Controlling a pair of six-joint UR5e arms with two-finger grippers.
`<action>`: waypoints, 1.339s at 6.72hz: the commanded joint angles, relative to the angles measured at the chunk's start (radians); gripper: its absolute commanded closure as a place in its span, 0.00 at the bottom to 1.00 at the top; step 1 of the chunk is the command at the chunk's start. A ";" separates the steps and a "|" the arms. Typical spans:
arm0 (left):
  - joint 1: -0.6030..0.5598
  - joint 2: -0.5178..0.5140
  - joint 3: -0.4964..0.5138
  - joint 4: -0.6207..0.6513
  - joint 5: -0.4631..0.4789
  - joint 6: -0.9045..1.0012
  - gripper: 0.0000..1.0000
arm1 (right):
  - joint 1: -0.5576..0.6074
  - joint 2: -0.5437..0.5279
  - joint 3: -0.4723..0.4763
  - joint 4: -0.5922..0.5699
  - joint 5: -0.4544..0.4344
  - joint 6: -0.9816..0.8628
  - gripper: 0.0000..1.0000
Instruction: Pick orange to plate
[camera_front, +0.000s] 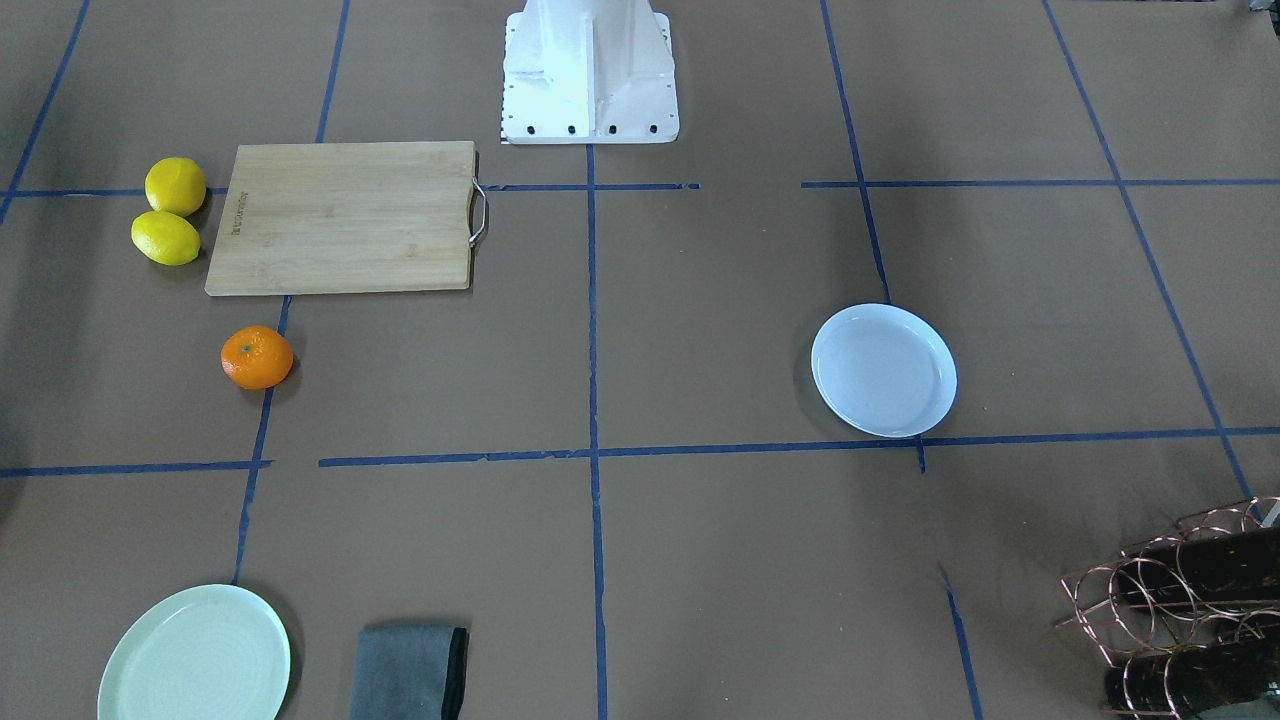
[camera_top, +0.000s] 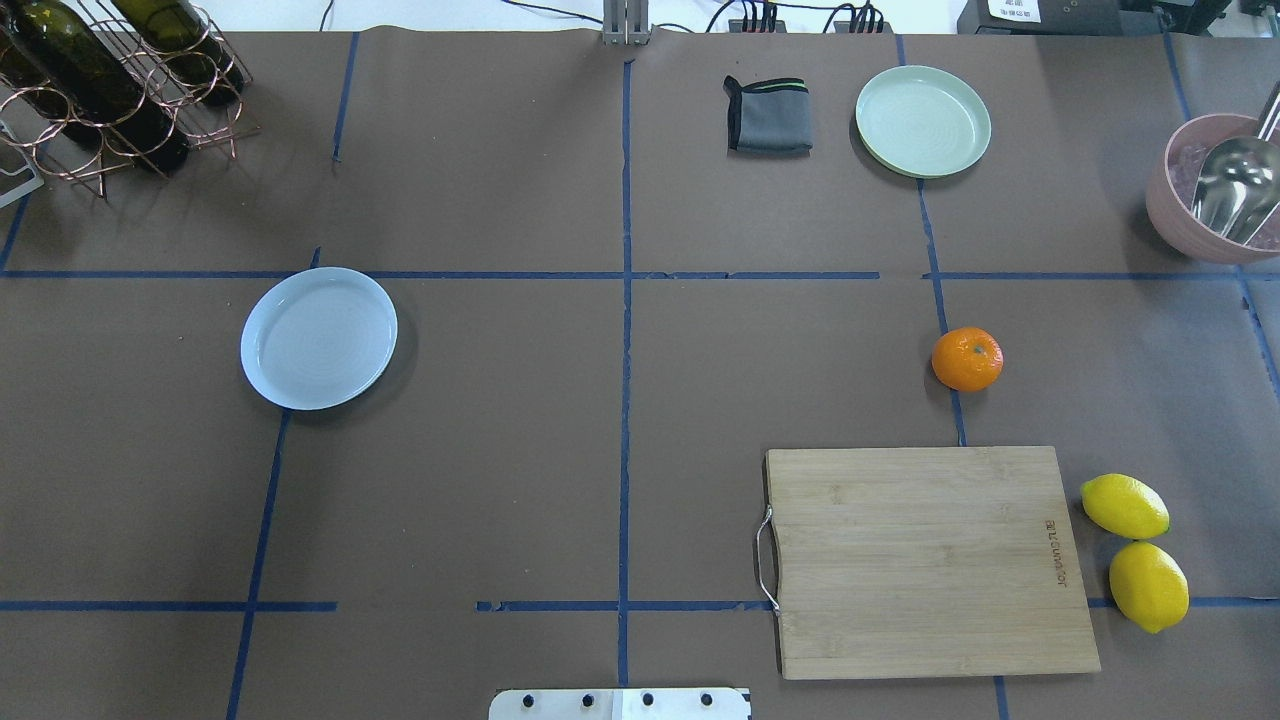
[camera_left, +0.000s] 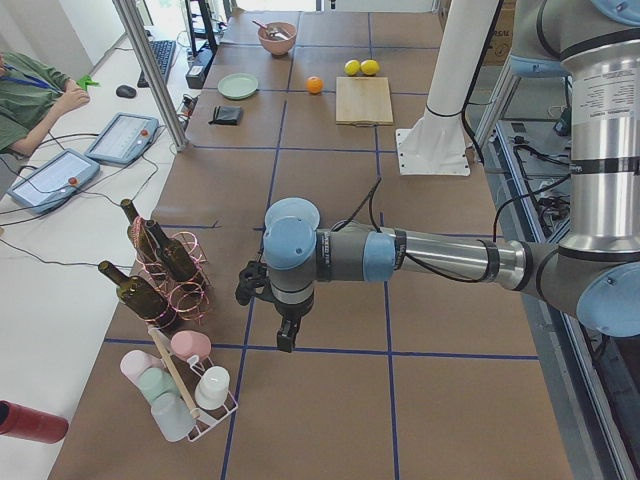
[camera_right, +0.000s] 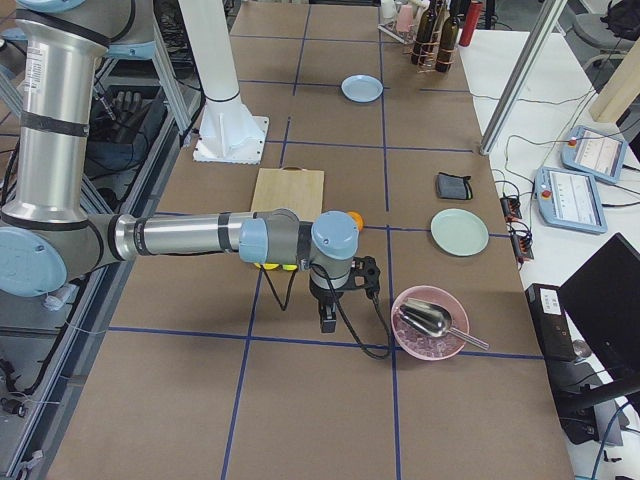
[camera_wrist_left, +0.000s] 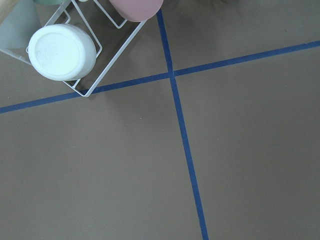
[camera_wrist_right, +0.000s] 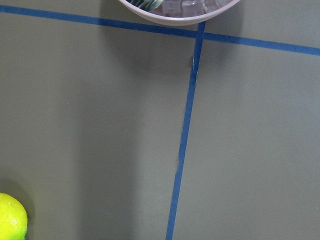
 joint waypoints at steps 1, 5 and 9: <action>0.009 0.003 -0.001 0.000 0.009 0.003 0.00 | 0.000 0.029 0.002 0.000 -0.001 0.002 0.00; 0.058 -0.006 -0.015 -0.145 -0.005 0.002 0.00 | 0.002 0.037 -0.008 0.069 0.003 0.038 0.00; 0.091 -0.112 0.111 -0.742 -0.005 -0.149 0.00 | 0.002 0.028 -0.010 0.075 0.003 0.044 0.00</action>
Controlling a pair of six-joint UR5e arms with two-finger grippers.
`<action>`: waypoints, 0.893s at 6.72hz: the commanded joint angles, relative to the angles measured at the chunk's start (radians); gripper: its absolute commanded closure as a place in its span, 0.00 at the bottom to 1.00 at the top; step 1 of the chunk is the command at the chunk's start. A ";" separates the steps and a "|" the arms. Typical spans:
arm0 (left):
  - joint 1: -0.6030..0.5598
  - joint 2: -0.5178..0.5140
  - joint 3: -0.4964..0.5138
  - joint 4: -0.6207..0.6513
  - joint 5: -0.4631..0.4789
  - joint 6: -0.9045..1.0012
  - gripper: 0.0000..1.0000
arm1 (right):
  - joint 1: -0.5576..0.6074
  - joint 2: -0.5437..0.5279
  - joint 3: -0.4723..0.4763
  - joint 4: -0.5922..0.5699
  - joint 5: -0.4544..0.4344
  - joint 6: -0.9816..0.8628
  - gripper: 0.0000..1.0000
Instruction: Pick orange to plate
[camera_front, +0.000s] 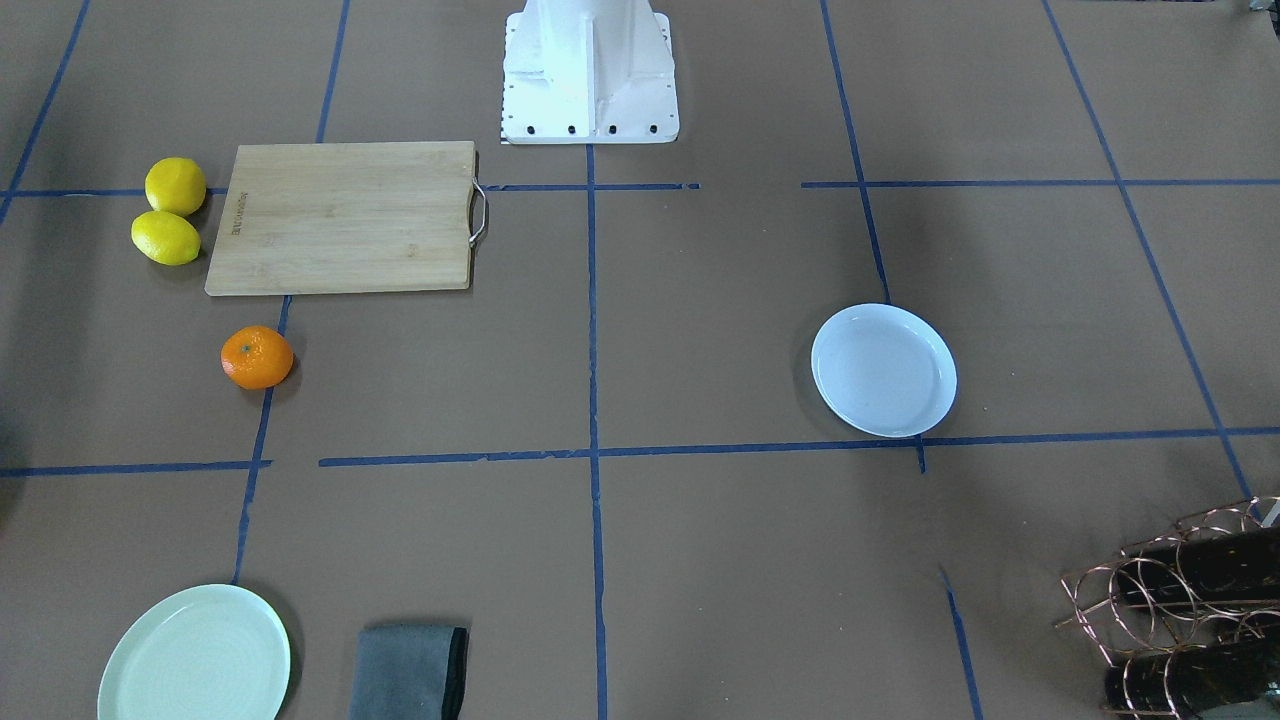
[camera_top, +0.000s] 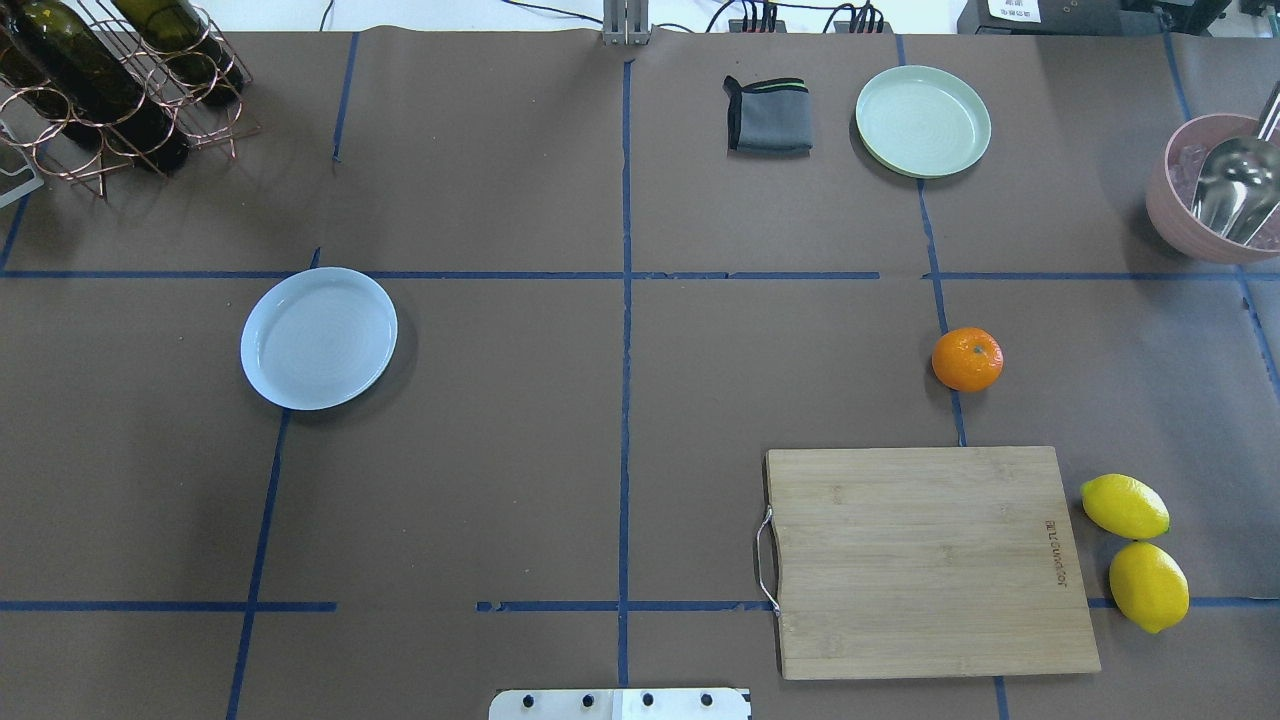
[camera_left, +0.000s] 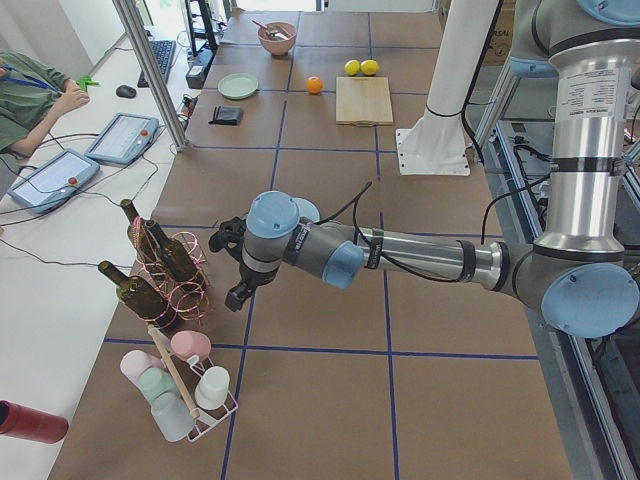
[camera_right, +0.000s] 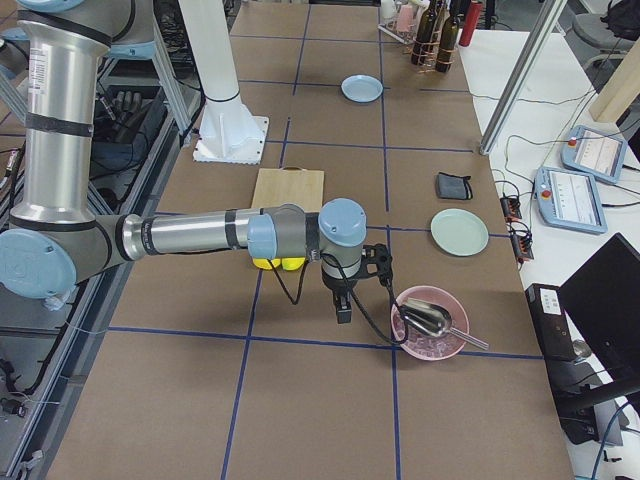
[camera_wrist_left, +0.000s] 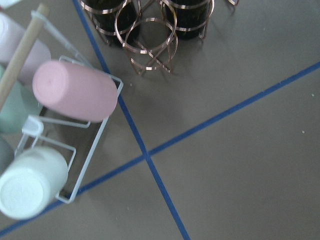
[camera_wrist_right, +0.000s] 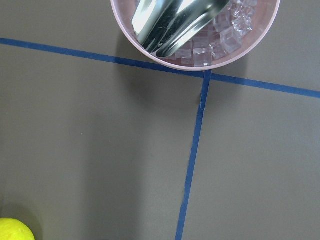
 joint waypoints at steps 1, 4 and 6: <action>0.022 -0.009 -0.004 -0.185 -0.007 -0.261 0.00 | 0.000 -0.007 -0.002 0.001 0.003 0.006 0.00; 0.326 0.056 0.006 -0.445 -0.007 -0.526 0.00 | 0.000 -0.008 0.006 0.001 0.005 0.010 0.00; 0.560 0.061 0.007 -0.537 0.345 -0.931 0.00 | 0.000 -0.010 0.007 0.001 0.005 0.010 0.00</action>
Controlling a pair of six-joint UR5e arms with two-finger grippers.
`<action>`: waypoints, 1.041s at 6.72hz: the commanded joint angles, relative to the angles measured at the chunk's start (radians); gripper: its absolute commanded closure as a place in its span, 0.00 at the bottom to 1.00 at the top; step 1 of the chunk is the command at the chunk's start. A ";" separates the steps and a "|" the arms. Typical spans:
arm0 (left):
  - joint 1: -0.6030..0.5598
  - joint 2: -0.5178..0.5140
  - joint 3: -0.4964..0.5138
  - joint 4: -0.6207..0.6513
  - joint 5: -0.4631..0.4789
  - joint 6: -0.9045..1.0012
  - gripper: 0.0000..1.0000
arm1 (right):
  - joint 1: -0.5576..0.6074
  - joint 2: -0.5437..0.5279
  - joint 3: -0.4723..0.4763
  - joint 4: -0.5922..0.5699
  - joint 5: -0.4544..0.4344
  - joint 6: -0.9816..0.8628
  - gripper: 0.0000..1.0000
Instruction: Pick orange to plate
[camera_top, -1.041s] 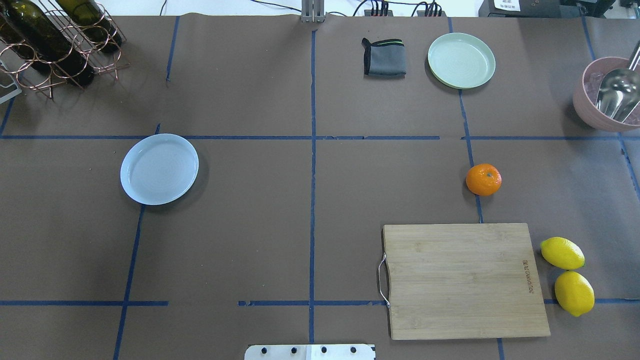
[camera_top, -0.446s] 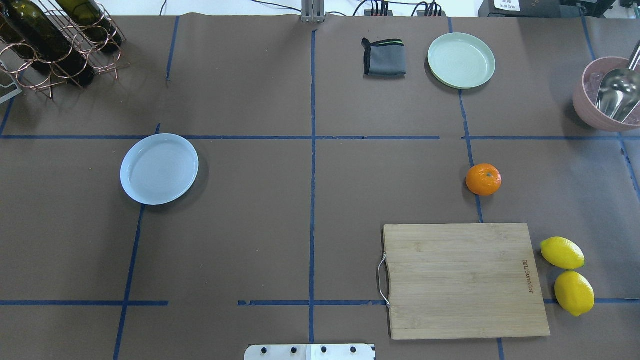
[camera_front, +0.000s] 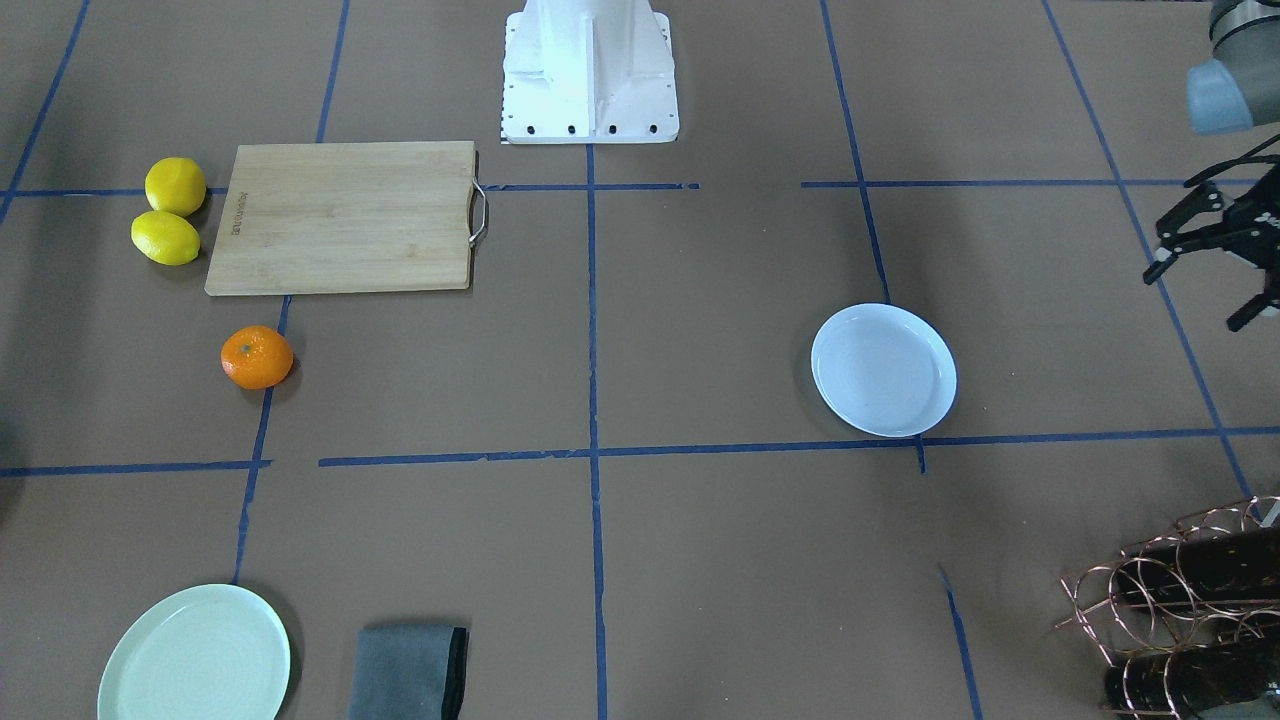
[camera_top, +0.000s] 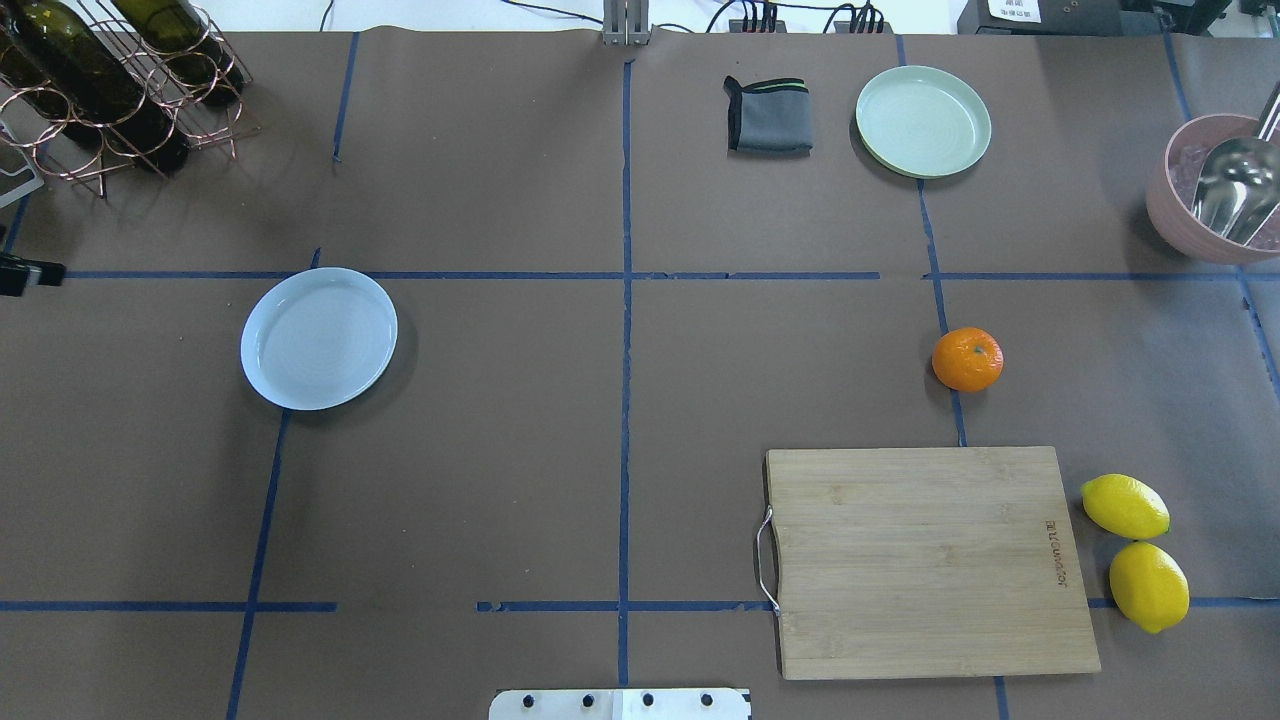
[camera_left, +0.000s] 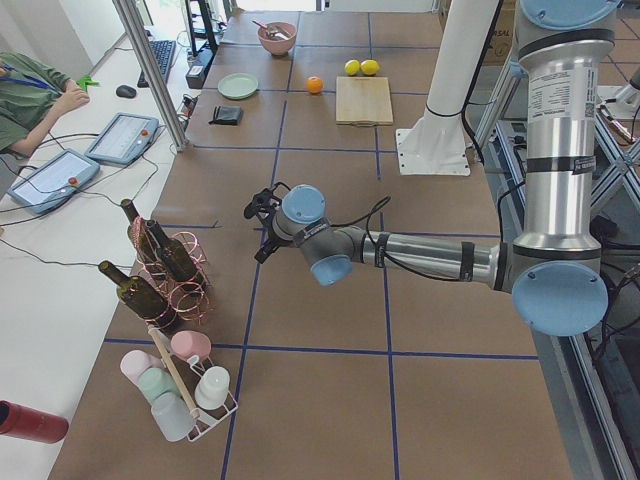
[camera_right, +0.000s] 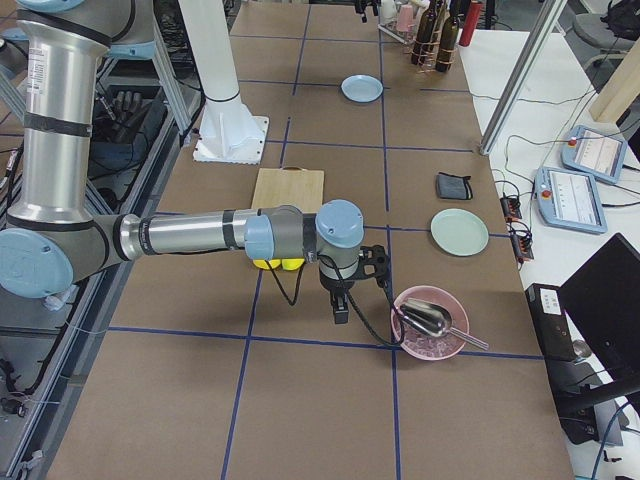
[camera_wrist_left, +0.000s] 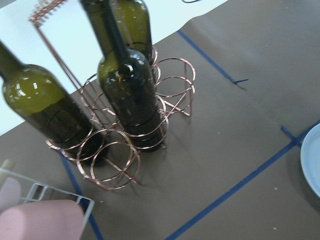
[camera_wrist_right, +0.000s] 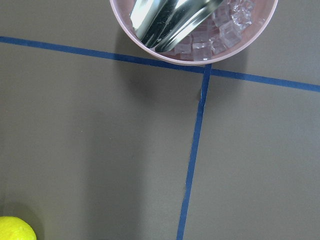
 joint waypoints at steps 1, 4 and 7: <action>0.291 -0.009 0.001 -0.049 0.332 -0.433 0.08 | 0.000 0.000 0.000 0.000 0.000 0.000 0.00; 0.421 -0.021 0.024 -0.047 0.451 -0.655 0.40 | 0.000 0.001 0.000 0.000 0.000 0.000 0.00; 0.435 -0.061 0.058 -0.041 0.464 -0.664 0.57 | 0.000 0.001 -0.003 0.000 0.000 0.000 0.00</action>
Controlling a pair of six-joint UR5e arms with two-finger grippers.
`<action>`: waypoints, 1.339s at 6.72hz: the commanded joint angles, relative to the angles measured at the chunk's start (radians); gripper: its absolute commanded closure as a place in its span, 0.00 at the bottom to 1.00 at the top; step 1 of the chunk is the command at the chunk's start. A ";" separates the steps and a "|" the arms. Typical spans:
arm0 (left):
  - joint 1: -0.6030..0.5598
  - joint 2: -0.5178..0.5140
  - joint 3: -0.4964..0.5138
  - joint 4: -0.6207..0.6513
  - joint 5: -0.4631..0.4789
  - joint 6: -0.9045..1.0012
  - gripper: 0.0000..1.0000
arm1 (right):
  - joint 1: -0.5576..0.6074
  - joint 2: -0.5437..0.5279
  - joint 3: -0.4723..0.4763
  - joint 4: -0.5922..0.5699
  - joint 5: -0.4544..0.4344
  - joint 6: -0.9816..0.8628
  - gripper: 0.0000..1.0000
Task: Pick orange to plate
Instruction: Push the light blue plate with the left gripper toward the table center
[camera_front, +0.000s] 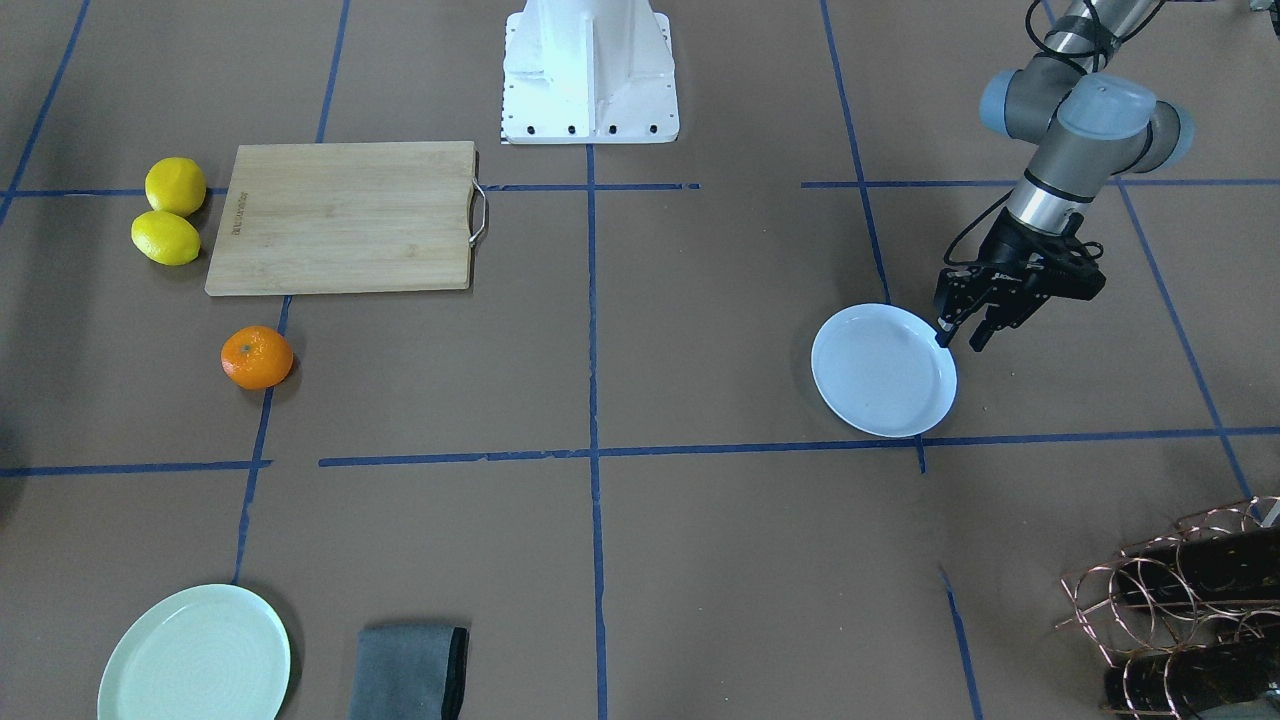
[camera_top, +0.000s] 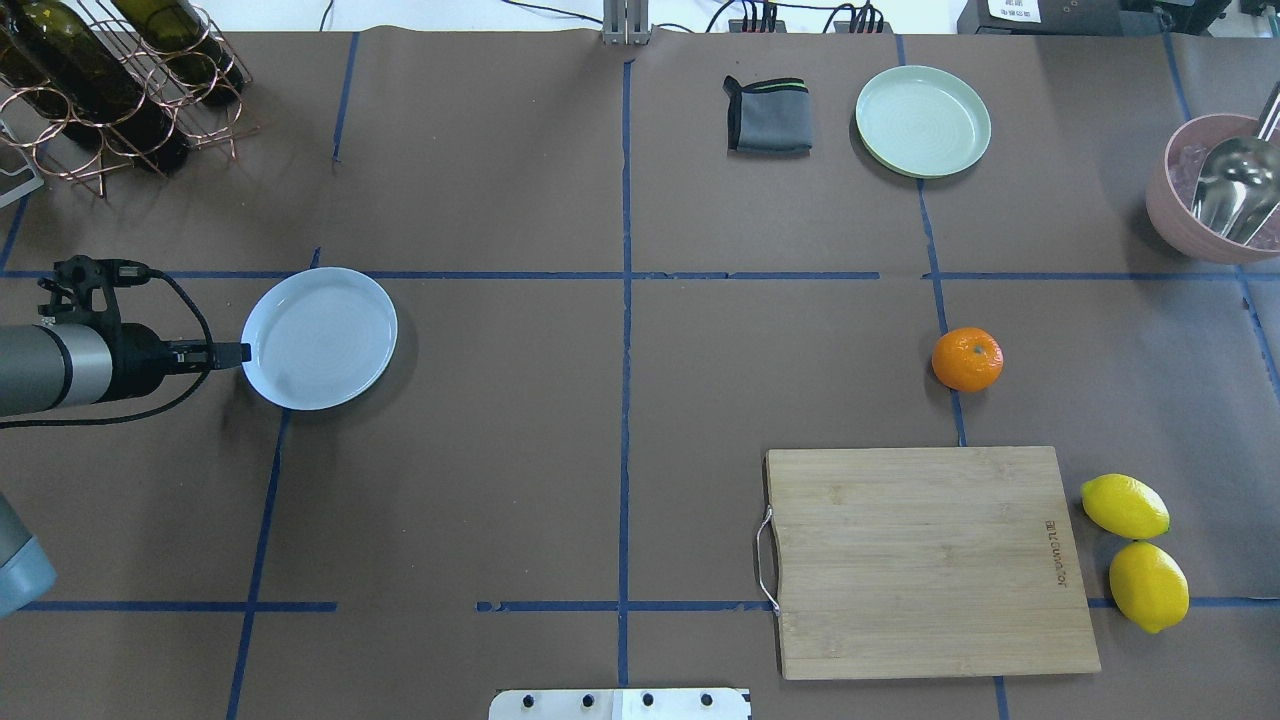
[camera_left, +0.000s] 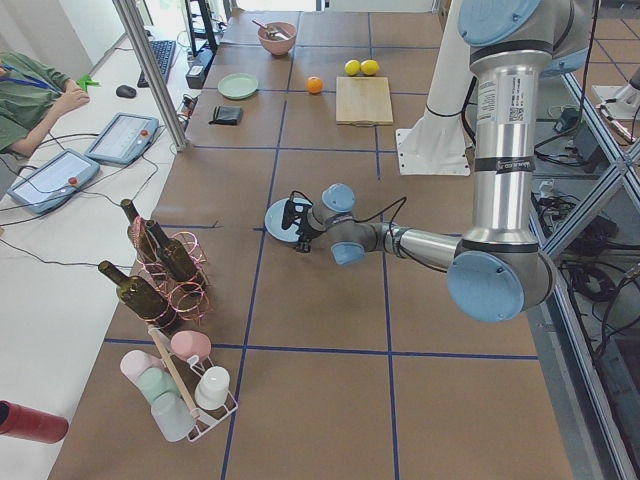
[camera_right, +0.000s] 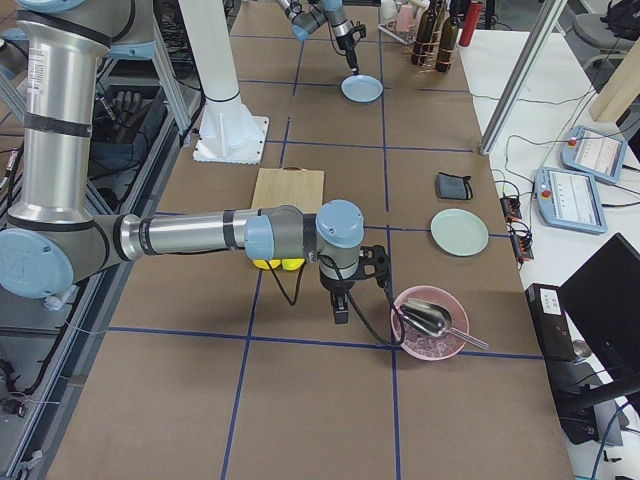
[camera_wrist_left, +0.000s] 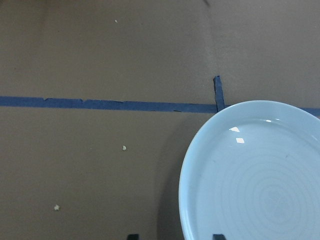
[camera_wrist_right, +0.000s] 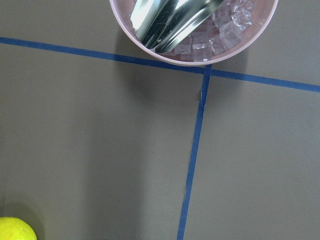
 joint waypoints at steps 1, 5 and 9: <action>0.004 -0.040 0.030 0.005 0.003 -0.004 0.59 | 0.000 -0.002 -0.003 0.000 0.000 -0.002 0.00; 0.004 -0.091 0.093 0.002 0.000 -0.003 1.00 | 0.000 -0.002 -0.006 0.000 0.000 -0.002 0.00; 0.003 -0.114 -0.025 0.026 -0.060 0.002 1.00 | 0.000 0.003 -0.007 0.000 -0.002 0.000 0.00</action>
